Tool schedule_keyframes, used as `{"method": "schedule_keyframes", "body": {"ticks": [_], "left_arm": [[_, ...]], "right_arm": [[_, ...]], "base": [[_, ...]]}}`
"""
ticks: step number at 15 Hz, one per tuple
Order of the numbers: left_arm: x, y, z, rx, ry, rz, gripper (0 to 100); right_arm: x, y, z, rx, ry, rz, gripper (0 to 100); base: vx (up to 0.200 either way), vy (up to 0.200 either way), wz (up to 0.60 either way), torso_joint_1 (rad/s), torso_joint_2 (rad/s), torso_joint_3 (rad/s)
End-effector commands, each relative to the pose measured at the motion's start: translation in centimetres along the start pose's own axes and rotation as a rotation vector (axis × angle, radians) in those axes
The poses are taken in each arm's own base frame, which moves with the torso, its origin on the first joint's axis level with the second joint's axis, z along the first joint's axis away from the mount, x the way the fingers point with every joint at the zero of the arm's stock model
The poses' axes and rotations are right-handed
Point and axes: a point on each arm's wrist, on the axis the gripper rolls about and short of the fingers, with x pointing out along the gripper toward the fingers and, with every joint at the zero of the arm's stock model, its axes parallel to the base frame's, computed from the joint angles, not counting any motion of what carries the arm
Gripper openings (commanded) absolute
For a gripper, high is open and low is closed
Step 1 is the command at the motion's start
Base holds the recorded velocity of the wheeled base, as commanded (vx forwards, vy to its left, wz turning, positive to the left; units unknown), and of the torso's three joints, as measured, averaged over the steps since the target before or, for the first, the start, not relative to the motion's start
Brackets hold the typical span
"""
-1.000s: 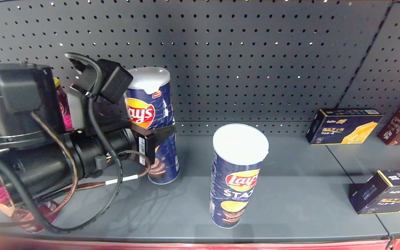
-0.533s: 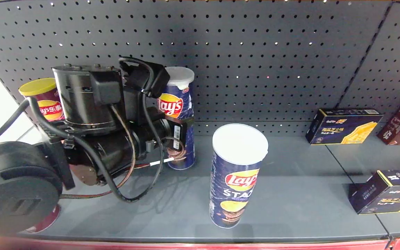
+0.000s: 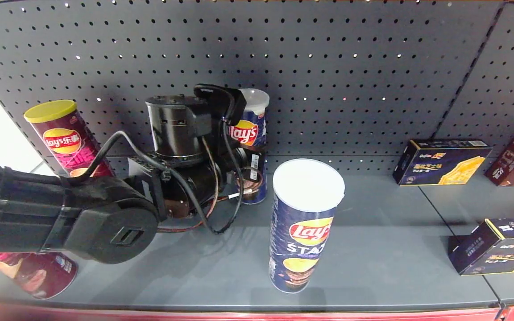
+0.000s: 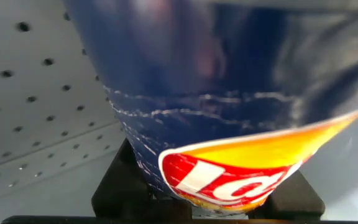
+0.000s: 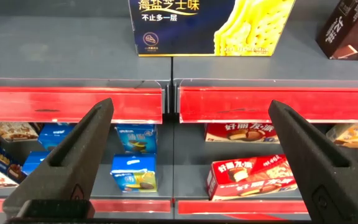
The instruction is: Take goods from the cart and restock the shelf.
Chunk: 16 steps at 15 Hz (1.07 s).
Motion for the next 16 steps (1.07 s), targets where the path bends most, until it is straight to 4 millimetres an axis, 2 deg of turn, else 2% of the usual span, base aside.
{"method": "schedule_keyframes", "body": {"ticks": [1,7,16], "left_arm": [[1.8,-0.4,-1.4,0.006,0.023,0.0,0],[4.5,-1.2,-1.6,0.004,0.001,0.025,0],[5.3,-1.5,-1.5,0.001,-0.011,0.021,0]], "right_arm": [[0.0,0.0,0.0,-0.001,0.001,0.0,100],[0.0,0.0,0.0,-0.001,0.002,0.0,100],[0.0,0.0,0.0,-0.001,0.004,0.0,100]], "base": [[0.0,0.0,0.0,0.0,0.0,0.0],[0.0,0.0,0.0,0.0,0.0,0.0],[0.0,0.0,0.0,0.0,0.0,0.0]]}}
